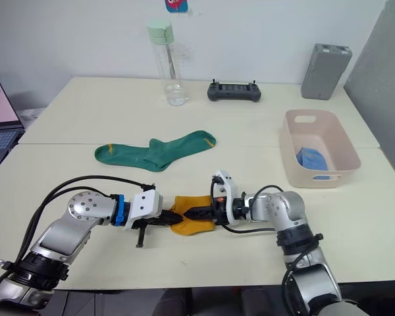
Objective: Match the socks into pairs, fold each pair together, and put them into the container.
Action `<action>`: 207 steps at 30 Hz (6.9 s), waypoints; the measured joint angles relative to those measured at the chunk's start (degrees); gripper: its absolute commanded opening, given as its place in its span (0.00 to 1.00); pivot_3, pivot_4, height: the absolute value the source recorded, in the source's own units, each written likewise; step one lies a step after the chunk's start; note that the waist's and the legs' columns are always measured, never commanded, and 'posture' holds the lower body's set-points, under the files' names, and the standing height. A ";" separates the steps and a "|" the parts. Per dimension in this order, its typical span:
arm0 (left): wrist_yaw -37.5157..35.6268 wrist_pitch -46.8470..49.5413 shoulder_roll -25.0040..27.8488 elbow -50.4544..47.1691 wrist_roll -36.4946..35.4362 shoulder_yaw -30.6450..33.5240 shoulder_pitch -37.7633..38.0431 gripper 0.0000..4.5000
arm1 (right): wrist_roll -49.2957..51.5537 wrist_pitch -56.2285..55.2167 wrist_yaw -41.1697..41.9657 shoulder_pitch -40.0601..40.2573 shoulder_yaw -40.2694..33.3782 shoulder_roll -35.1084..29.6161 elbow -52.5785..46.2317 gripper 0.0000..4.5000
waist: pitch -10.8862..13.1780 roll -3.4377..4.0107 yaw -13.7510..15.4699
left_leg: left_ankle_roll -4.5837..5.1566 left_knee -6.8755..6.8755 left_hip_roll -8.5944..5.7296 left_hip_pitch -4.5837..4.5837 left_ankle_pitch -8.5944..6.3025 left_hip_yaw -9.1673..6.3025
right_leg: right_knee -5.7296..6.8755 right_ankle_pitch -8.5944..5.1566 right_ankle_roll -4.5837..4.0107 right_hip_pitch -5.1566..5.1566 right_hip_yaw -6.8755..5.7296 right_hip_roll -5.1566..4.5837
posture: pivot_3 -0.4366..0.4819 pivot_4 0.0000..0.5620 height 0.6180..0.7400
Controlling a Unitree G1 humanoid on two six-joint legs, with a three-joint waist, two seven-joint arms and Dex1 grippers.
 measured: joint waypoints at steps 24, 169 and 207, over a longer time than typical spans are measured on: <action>12.32 24.25 -20.24 -7.29 -19.40 7.46 -24.59 0.98 | -9.43 -21.43 14.09 -14.97 -9.63 -40.52 -0.46 0.00 | 0.39 0.28 1.75 | 0.02 0.09 -0.11 -0.75 -0.02 0.00 | -0.20 0.05 0.29 -0.32 -0.21 -0.11 | 0.48 0.27 1.00; 35.07 -5.32 -20.94 45.31 3.36 17.30 -24.62 0.01 | -31.98 -43.80 -1.62 11.73 6.86 -9.15 -21.82 1.00 | 0.09 0.00 1.80 | -0.04 0.16 -0.11 -0.67 0.07 -0.13 | -0.05 0.32 0.15 -0.20 -0.10 0.02 | 0.48 0.27 1.00; 30.36 -6.68 -18.68 49.97 6.03 14.98 -28.82 0.01 | -32.21 -43.91 -1.59 11.23 7.81 -9.22 -21.68 1.00 | 0.09 0.00 1.80 | -0.04 0.16 -0.10 -0.67 0.07 -0.13 | -0.04 0.32 0.15 -0.21 -0.10 0.03 | 0.48 0.27 1.00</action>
